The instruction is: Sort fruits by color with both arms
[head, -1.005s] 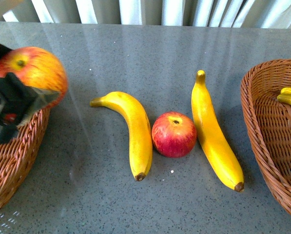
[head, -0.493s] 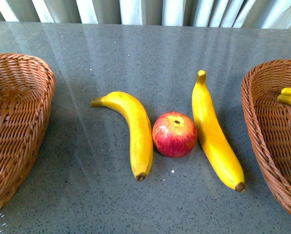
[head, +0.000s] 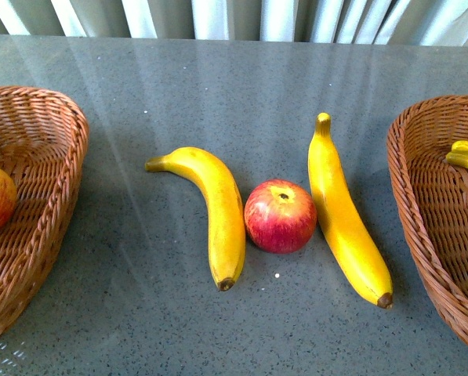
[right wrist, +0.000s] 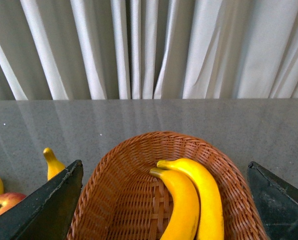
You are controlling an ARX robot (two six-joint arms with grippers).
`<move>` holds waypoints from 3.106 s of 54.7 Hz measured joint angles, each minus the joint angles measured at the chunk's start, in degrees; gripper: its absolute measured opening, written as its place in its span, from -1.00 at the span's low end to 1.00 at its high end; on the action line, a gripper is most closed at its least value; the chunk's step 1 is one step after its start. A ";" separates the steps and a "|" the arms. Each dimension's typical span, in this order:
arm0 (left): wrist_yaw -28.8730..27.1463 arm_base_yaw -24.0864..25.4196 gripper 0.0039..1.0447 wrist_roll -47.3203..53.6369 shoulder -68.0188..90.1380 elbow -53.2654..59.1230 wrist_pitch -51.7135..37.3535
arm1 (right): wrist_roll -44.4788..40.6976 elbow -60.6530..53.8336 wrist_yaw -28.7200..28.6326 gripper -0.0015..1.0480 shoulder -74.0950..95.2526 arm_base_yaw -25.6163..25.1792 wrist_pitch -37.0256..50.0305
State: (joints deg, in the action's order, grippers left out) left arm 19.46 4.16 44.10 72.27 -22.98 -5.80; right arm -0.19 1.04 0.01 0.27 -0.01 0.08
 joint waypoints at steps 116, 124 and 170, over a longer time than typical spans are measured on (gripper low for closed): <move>-8.57 -41.99 0.83 -8.31 43.17 -30.93 -7.26 | 0.00 0.00 0.00 0.82 0.00 0.00 0.00; -8.59 -41.99 0.83 -8.31 43.71 -31.39 -7.21 | 0.00 0.00 0.00 0.82 0.00 0.00 0.00; -8.96 -42.32 0.39 -8.04 45.55 -32.06 -7.93 | 0.00 0.00 0.00 0.82 0.00 0.00 0.00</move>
State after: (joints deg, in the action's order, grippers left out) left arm 10.50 -38.15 36.05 117.82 -55.05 -13.74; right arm -0.19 1.04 0.01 0.27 -0.01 0.08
